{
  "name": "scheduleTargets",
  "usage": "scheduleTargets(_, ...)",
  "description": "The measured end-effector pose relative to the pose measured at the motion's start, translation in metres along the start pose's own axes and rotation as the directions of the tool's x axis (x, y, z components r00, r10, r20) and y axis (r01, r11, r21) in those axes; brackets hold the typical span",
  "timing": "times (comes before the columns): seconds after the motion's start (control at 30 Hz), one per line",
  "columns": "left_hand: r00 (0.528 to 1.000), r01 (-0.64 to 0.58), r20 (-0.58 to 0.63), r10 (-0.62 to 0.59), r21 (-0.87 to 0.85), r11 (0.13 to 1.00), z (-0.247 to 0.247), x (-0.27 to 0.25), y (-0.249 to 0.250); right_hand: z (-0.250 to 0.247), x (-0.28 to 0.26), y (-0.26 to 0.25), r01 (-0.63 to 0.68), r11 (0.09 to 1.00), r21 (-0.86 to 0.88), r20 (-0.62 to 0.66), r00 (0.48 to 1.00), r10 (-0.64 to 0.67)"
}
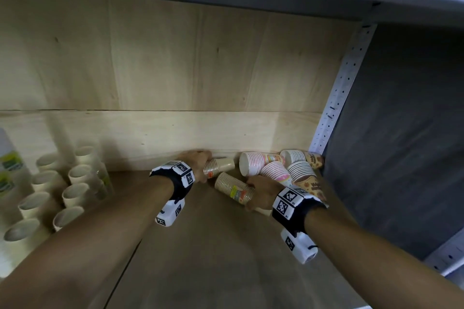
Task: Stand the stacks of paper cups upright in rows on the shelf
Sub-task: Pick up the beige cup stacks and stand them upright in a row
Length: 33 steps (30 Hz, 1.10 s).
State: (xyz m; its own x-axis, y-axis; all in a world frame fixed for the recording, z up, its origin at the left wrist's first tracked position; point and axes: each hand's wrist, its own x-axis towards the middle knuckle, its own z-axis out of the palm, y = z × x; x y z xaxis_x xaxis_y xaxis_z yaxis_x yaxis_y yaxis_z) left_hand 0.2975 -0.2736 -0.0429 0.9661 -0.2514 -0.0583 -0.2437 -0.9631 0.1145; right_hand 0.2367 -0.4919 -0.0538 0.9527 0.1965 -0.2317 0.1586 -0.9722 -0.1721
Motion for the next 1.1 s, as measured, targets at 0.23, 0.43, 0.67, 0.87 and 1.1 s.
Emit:
scheduleTargets(0.23,1.0,-0.004,-0.011,0.002,-0.115,0.993,-0.017,-0.014,0.002,-0.033,-0.013,-0.013,0.037,0.999,0.039,-0.005,0.999,-0.037)
scheduleTargets(0.43,0.998,0.038,-0.04,-0.048,-0.233,0.972,-0.025,-0.028,0.0,-0.056,-0.02,-0.035,0.054,0.995,0.089,-0.151,0.988,-0.04)
scheduleTargets(0.67,0.99,0.097,-0.044,-0.132,-0.456,0.885,-0.025,-0.049,0.006,-0.078,-0.016,-0.064,0.078,0.991,0.105,-0.243,0.969,-0.05)
scheduleTargets(0.87,0.989,0.114,-0.014,-0.149,-0.577,0.809,-0.002,-0.045,-0.003,-0.079,-0.006,-0.086,0.125,0.99,0.07,-0.255,0.962,-0.103)
scheduleTargets(1.1,0.99,0.095,-0.02,-0.143,-0.655,0.75,0.017,-0.049,-0.012,-0.068,0.0,-0.086,0.127,0.991,0.04,-0.26,0.959,-0.112)
